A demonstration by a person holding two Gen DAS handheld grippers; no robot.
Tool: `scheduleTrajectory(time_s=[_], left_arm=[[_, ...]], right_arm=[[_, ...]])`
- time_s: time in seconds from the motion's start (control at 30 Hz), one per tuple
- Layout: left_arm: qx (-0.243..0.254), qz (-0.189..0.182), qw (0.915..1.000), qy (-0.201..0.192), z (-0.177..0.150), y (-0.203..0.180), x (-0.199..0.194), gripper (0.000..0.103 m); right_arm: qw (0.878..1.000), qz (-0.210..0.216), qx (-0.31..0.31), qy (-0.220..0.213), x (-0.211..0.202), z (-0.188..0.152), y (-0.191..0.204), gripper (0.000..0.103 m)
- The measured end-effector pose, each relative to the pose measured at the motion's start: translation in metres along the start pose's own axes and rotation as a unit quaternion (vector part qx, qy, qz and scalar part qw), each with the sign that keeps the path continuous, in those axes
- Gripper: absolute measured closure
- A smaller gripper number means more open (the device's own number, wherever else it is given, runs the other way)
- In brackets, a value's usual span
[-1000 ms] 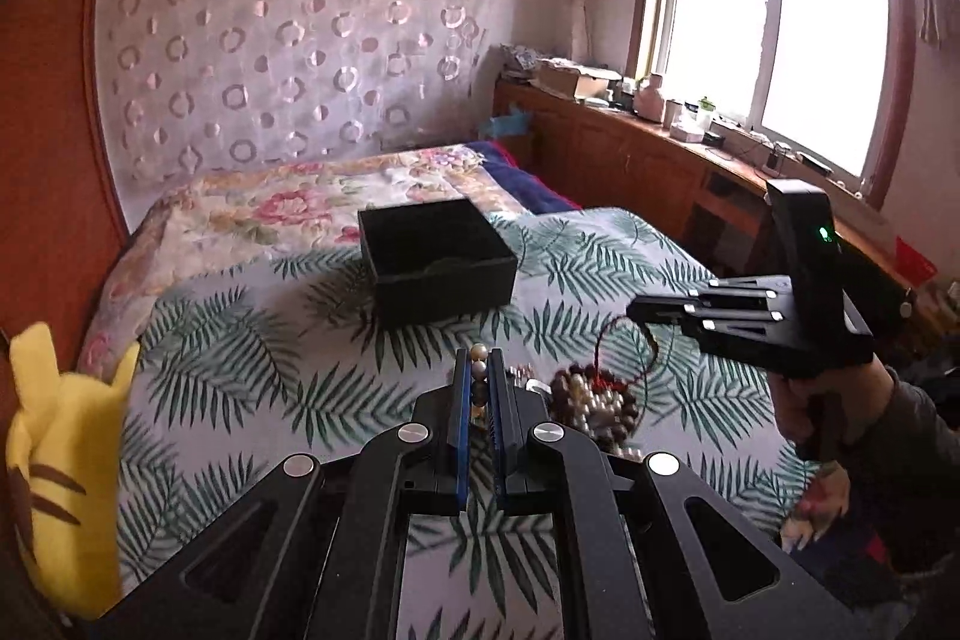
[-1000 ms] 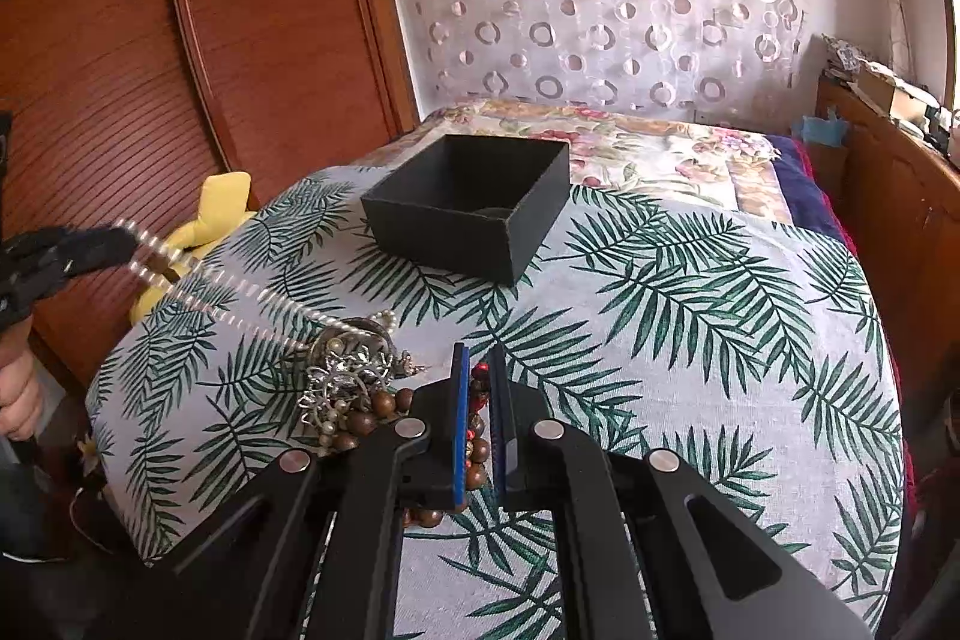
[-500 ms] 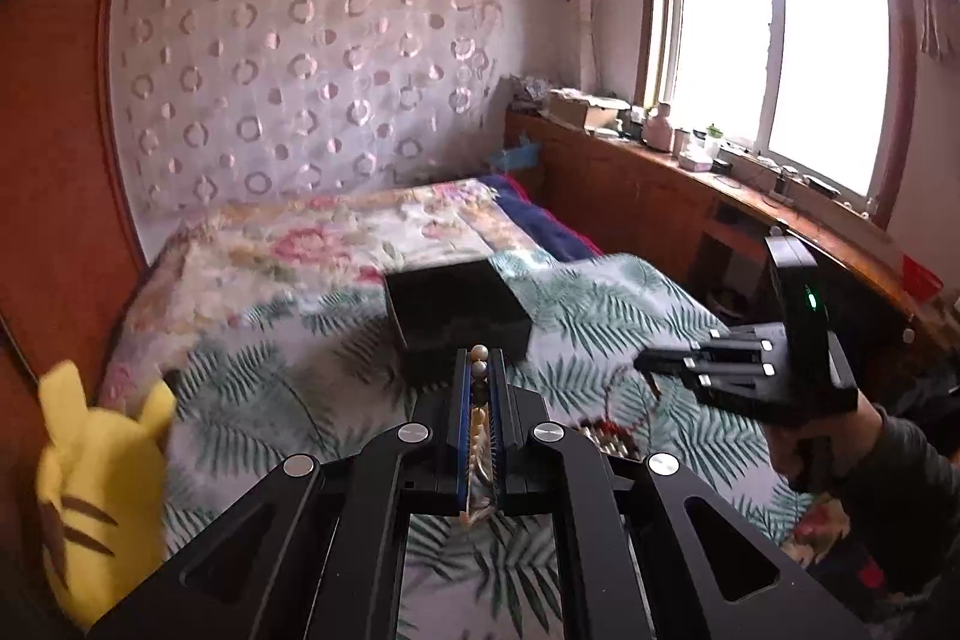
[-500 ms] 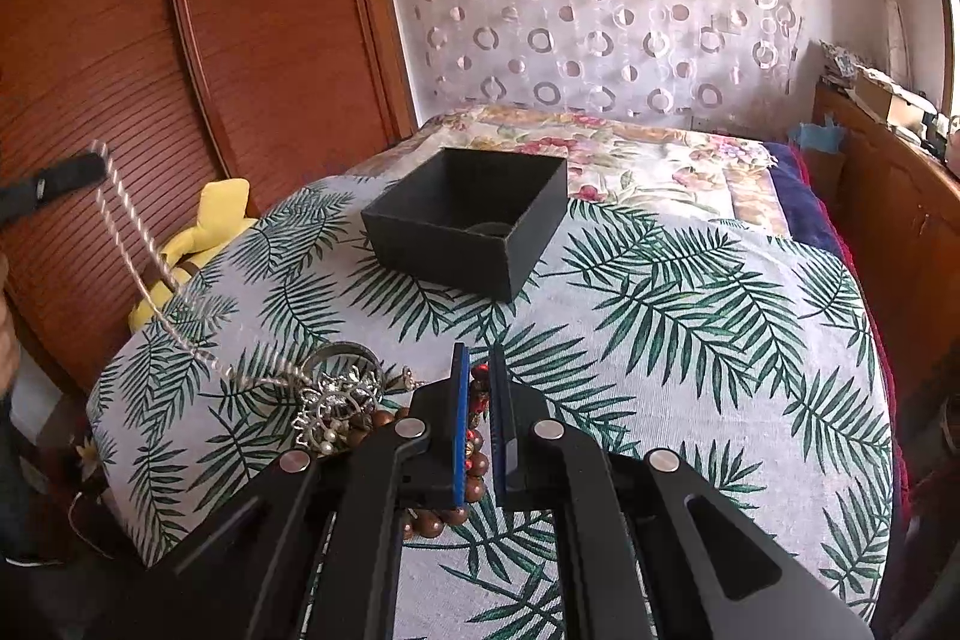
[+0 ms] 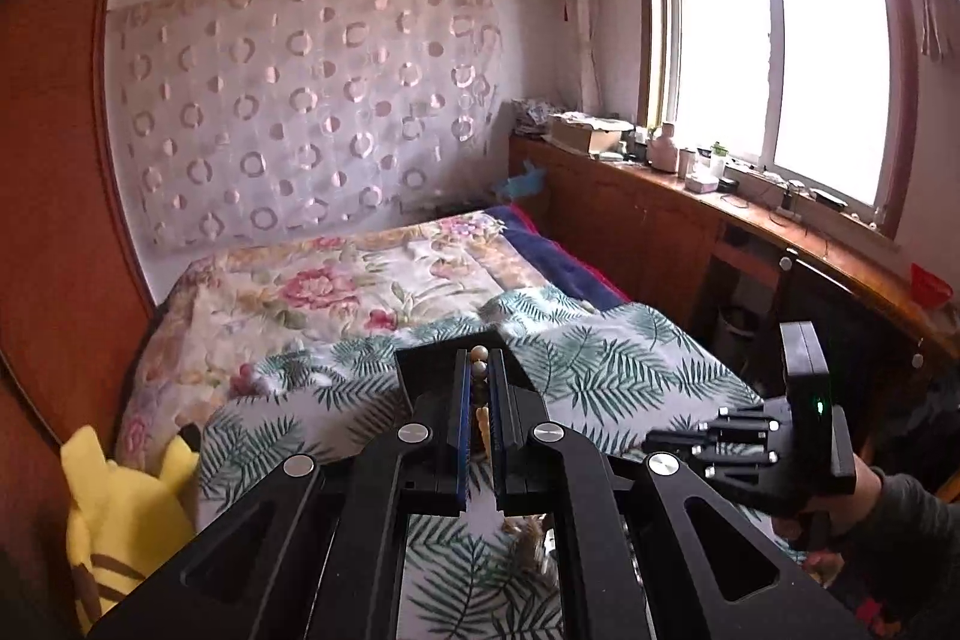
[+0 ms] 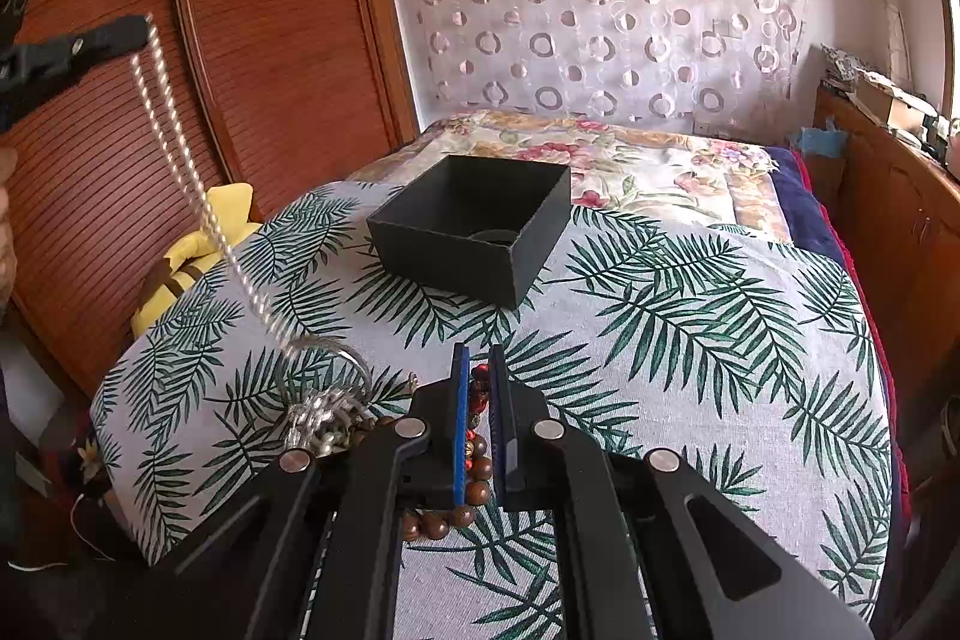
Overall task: Organize jewelry
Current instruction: 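Lift the pearl necklace up with the left tool, pulling it free of the tangle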
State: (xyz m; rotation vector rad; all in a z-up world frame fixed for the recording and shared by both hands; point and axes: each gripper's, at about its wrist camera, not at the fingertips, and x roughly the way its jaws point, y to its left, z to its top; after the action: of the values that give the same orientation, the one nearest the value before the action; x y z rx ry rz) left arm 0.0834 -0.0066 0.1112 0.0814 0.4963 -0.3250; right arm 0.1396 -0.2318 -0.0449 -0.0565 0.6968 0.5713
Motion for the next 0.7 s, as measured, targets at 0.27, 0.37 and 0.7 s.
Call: scheduleTrajectory(time_s=[0.27, 0.37, 0.7], left_arm=[[0.035, -0.01, 0.9993, 0.006, 0.009, -0.026, 0.014, 0.099], [0.034, -0.009, 0.9993, 0.012, -0.001, -0.025, 0.017, 0.099], [0.01, -0.006, 0.9994, 0.034, -0.046, -0.009, 0.015, 0.099]], right_arm=[[1.0, 0.007, -0.003, 0.017, 0.011, -0.007, 0.005, 0.096], [0.999, 0.012, -0.009, 0.029, 0.02, -0.014, 0.011, 0.096], [0.999, 0.014, -0.012, 0.036, 0.026, -0.016, 0.017, 0.096]])
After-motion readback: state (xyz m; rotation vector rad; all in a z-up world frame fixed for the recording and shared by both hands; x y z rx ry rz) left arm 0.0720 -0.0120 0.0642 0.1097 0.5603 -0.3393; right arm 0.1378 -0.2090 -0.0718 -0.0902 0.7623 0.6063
